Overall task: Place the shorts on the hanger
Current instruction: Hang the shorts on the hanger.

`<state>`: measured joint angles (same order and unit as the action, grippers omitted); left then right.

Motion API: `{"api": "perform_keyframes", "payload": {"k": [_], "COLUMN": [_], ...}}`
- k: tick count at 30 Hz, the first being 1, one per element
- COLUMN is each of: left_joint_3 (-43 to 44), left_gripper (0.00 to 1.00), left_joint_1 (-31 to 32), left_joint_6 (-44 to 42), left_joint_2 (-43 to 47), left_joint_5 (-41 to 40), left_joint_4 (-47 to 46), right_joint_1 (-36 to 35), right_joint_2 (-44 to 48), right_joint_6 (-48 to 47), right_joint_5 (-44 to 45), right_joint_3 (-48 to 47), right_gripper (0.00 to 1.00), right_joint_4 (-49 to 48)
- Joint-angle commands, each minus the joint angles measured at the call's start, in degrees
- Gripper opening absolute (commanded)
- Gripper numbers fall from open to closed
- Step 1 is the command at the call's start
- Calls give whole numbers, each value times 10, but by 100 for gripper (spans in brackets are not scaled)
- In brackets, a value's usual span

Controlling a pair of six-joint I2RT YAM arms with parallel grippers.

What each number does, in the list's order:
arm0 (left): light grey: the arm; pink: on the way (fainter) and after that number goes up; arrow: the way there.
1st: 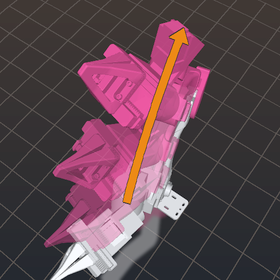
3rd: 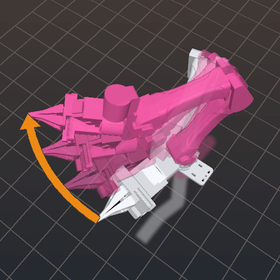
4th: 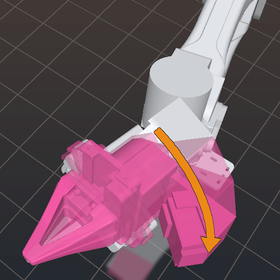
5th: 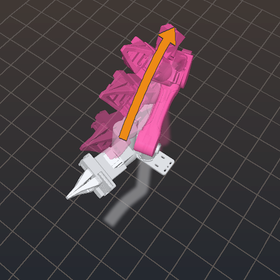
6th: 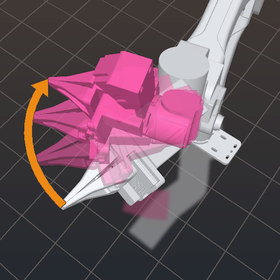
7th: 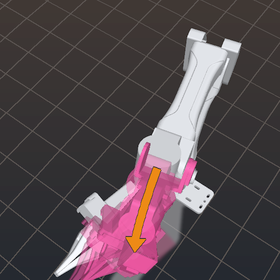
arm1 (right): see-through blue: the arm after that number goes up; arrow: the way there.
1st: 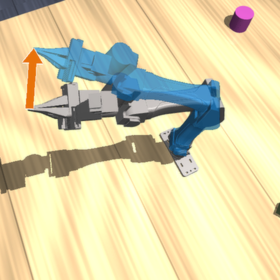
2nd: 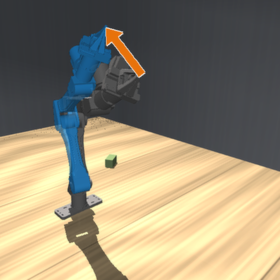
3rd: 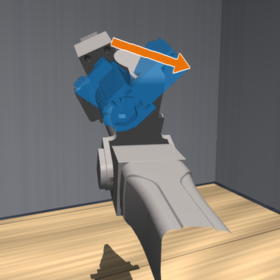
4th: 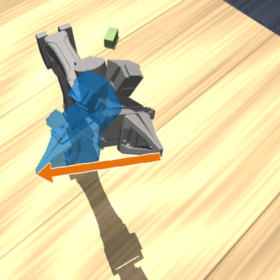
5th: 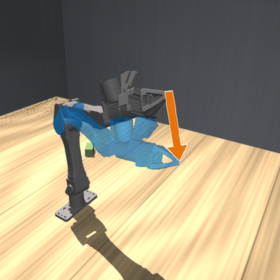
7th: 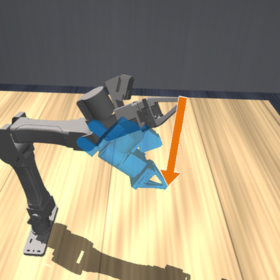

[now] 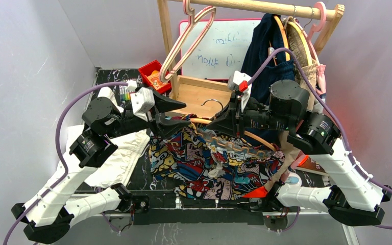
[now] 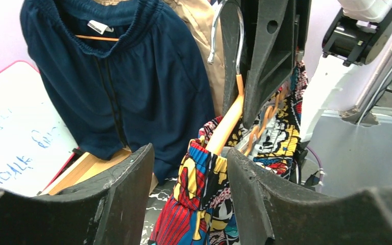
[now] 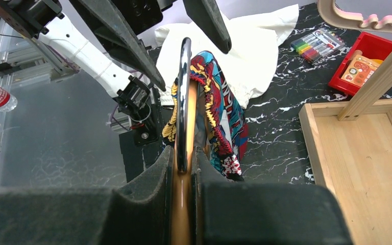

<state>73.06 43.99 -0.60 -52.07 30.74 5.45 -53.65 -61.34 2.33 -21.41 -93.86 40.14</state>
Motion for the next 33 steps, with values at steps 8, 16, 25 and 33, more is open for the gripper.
{"api": "perform_keyframes", "payload": {"k": [8, 16, 25, 33], "left_joint_3": [2, 1, -1, -15], "left_gripper": [46, 32, 0, 0], "left_joint_1": [-1, -1, -1, -1], "left_joint_6": [0, -6, -15, -36], "left_joint_2": [4, 6, 15, 49], "left_joint_5": [52, 42, 26, -24], "left_joint_4": [2, 4, -1, 9], "right_joint_1": [0, 0, 0, 0], "right_joint_2": [15, 18, 23, 39], "right_joint_6": [0, -1, -3, -5], "right_joint_5": [-18, -18, -16, 0], "right_joint_3": [-8, -3, 6, 10], "right_gripper": [0, 0, 0, 0], "right_joint_4": [-73, -74, -76, -72]}}
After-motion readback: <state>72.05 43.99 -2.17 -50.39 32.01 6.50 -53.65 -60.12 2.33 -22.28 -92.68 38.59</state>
